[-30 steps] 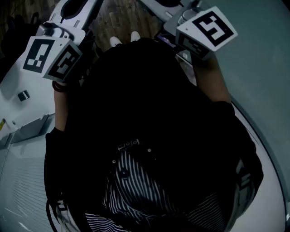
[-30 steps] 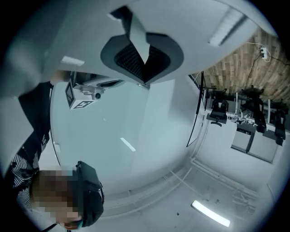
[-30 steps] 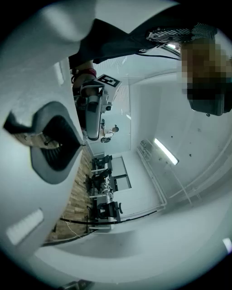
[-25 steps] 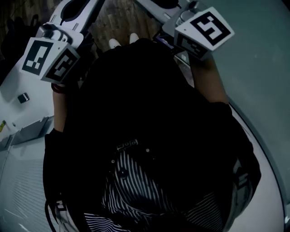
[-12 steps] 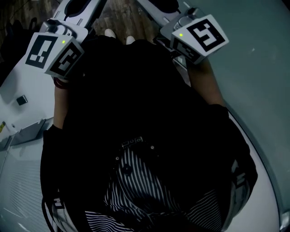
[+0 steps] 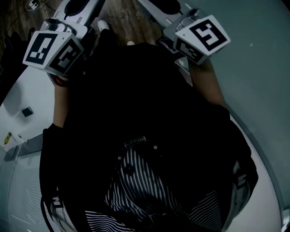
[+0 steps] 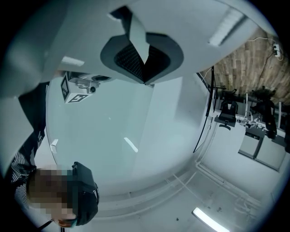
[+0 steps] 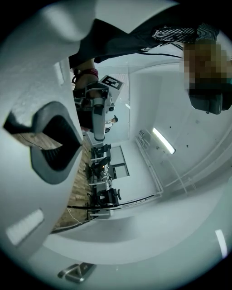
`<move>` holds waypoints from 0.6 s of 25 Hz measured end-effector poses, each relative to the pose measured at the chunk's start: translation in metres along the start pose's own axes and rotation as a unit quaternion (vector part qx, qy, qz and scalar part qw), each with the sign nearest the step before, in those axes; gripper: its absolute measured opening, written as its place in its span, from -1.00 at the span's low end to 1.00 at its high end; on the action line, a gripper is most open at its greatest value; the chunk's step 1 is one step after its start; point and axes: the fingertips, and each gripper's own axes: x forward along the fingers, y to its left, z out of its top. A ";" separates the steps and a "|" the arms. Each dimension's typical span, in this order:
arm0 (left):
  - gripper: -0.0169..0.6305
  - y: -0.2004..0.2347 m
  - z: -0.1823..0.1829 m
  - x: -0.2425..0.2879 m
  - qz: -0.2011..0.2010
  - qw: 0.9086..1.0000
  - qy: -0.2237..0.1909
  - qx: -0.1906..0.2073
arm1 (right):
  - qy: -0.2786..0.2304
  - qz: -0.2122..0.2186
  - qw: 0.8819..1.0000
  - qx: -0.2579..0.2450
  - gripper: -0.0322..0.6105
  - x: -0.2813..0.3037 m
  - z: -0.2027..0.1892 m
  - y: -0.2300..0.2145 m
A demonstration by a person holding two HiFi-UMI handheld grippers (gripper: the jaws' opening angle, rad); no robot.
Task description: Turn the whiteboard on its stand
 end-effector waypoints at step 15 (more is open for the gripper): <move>-0.94 0.129 0.036 0.040 -0.038 0.999 0.016 -0.019 | 0.014 -0.031 0.999 0.009 -0.90 0.116 0.043 -0.076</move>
